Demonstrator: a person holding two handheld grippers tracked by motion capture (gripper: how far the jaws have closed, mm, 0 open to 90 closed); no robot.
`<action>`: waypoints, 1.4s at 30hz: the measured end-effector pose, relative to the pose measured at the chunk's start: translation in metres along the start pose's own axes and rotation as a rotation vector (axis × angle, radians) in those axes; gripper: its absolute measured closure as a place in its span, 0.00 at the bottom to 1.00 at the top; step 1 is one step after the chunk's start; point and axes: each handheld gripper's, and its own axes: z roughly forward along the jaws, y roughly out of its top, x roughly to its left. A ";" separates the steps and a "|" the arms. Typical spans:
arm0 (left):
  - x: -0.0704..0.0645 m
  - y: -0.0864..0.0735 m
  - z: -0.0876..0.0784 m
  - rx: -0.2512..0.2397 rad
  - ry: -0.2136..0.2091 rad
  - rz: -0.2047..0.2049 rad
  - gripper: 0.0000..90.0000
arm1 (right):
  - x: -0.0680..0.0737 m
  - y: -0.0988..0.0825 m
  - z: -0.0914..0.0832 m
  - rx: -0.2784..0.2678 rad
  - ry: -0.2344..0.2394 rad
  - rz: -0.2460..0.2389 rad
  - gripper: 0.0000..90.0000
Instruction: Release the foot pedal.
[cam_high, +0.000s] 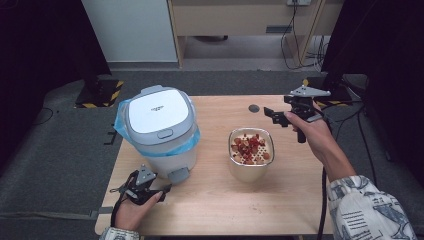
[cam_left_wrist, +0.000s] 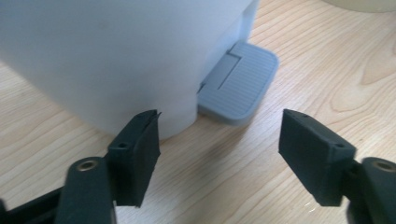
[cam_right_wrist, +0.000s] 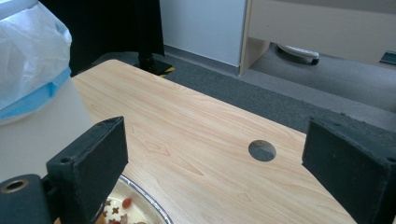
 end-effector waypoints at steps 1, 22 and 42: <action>0.001 -0.001 -0.001 -0.001 0.004 -0.006 0.27 | -0.001 -0.001 -0.001 0.000 -0.002 0.003 0.08; 0.024 -0.013 -0.003 0.015 0.102 -0.104 0.14 | -0.023 -0.027 -0.024 0.014 -0.095 0.056 0.07; 0.039 -0.020 -0.003 0.012 0.175 -0.124 0.11 | -0.034 -0.104 -0.046 0.116 -0.161 0.076 0.08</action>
